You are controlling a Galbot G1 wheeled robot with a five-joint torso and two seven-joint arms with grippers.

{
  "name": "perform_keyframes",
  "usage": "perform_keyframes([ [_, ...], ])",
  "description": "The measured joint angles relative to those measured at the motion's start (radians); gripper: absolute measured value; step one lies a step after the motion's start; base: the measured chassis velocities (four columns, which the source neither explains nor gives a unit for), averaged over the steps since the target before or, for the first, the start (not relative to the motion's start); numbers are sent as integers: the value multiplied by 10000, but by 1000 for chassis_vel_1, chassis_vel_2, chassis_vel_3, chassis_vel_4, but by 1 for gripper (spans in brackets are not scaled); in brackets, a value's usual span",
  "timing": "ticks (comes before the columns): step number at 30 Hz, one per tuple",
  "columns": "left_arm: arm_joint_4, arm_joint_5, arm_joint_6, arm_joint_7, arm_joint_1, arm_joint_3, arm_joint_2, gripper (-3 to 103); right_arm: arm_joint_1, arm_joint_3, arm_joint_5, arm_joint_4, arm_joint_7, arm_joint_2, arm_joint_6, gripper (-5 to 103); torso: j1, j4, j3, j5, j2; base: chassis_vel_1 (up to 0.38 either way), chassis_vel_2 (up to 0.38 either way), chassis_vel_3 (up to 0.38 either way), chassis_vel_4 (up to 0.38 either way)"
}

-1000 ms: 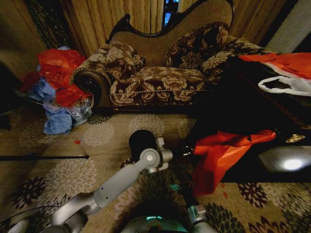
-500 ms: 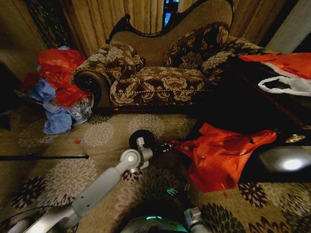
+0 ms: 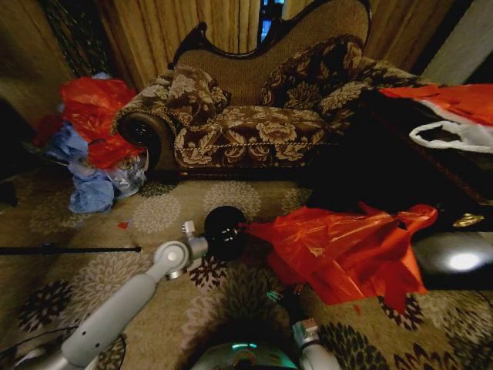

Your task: Place a garbage bag over the trash bin.

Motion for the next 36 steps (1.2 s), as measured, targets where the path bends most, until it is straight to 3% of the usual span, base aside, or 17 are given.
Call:
perform_keyframes([
  [7, -27, -26, -158, 240, -190, -224, 405, 0, 636, 218, 728, -468, -1148, -748, 121, 100, 0, -1, 0, 3, 0, 0, 0, 0, 0],
  [14, -165, -37, -172, 233, -223, -246, 627, 0, 1243, 176, 1261, -803, -1514, -1642, -28, 100, 0, 1, 0, 1, 0, 0, 0, 0, 0],
  [20, 4, 159, -127, 367, -70, -373, 1087, 0, 1294, 181, 1373, -1033, -1542, -1682, -56, 100, 0, 1, 1, 2, 0, 0, 0, 0, 0],
  [28, 396, 510, -162, 684, 687, -1486, 1715, 0, 1191, 192, 1313, -1137, -1573, -1556, -6, 100, 0, 2, 0, 0, 0, 0, 0, 0, 0],
  [36, 541, 514, -186, 852, 504, -1963, 1887, 0, 1146, 177, 1199, -1141, -1557, -1557, 4, 100, 0, -1, 0, 3, 0, 0, 0, 0, 0],
])
